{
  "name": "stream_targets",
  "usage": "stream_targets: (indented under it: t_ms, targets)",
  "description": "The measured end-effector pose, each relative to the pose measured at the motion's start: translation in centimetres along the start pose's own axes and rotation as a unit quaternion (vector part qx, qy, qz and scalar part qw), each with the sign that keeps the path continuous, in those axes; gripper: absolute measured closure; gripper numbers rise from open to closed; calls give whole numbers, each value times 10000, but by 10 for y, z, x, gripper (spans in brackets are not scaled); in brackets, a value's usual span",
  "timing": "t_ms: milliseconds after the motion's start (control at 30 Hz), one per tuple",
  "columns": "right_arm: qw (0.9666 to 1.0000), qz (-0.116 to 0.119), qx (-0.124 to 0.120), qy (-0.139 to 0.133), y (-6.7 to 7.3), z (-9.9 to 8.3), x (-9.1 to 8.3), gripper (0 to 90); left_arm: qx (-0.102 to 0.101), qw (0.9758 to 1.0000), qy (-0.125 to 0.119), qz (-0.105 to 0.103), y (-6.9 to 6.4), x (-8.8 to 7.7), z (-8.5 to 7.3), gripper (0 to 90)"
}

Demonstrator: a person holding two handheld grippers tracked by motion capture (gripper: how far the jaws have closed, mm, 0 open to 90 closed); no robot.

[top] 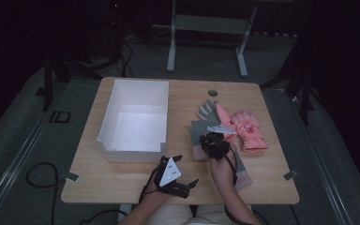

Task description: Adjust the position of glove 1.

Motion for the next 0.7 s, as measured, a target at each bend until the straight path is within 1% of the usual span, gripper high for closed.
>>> stream_targets:
  t_ms: [33, 67, 100, 133, 167, 200, 233, 267, 300, 333, 367, 400, 433, 467, 500, 533, 567, 633, 700]
  targets:
    - [10000, 0, 0, 0, 0, 0, 0, 848, 0, 10000, 0, 0, 0, 0, 0, 13]
    - [10000, -55, -49, -4, 2, -7, -3, 848, 34, 10000, -13, 2, -1, 0, 0, 13]
    - [10000, -55, -49, -4, 2, -7, -3, 848, 34, 10000, -13, 2, -1, 0, 0, 13]
    - [9999, -110, -20, 6, 2, -13, -3, 848, 61, 10000, -10, -19, -1, 0, 0, 13]
    - [9999, -110, -20, 6, 2, -13, -3, 848, 61, 10000, -10, -19, -1, 0, 0, 13]
    - [9998, -90, 120, 97, 0, -22, 0, 848, 64, 10000, -22, -28, -1, 1, 0, 13]
    - [9998, -90, 120, 97, 0, -22, 0, 848, 64, 10000, -22, -28, -1, 1, 0, 13]
    - [9995, -60, 244, 213, -1, -32, 5, 848, 70, 10000, -21, -17, -1, 0, 0, 13]
    - [9995, -60, 244, 213, -1, -32, 5, 848, 73, 10000, -20, -12, -1, 0, 0, 13]
    - [9991, -29, 317, 296, 0, -38, 10, 848, 75, 10000, -24, -4, -2, 0, 0, 13]
    - [9991, -29, 317, 296, 0, -38, 10, 848, 75, 10000, -24, -4, -2, 0, 0, 13]
    - [9986, 1, 372, 388, 2, -42, 16, 848, 70, 10000, -28, -6, -1, 0, 0, 13]
    - [9986, 1, 372, 388, 2, -42, 16, 848, 70, 10000, -28, -6, -1, 0, 0, 13]
    - [9984, 25, 417, 389, 4, -43, 22, 848, 74, 10000, -31, -2, -1, 0, 0, 12]
    - [9984, 25, 417, 389, 4, -43, 22, 848, 74, 10000, -31, -2, -1, 0, 0, 13]
    - [9978, 47, 480, 465, 5, -43, 29, 848, 74, 10000, -17, 1, -1, 0, 0, 13]
    - [9978, 47, 480, 465, 5, -43, 29, 848, 80, 10000, -10, 6, -1, 0, 0, 13]
    - [9974, 16, 481, 532, 5, -44, 36, 843, 83, 10000, -29, 6, -2, 0, 0, 13]
    - [9973, 44, 522, 506, 5, -47, 39, 825, 80, 10000, -22, 3, -2, 0, 0, 13]
Point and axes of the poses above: each handheld gripper's, and its own axes: x roughly forward along the jaws, z roughly out of its top, y roughly to its left, the point moved 1 cm from there along x, roughly forward along the jaws, and after that the axes turned 10 degrees about y, right-handed, at the moved point
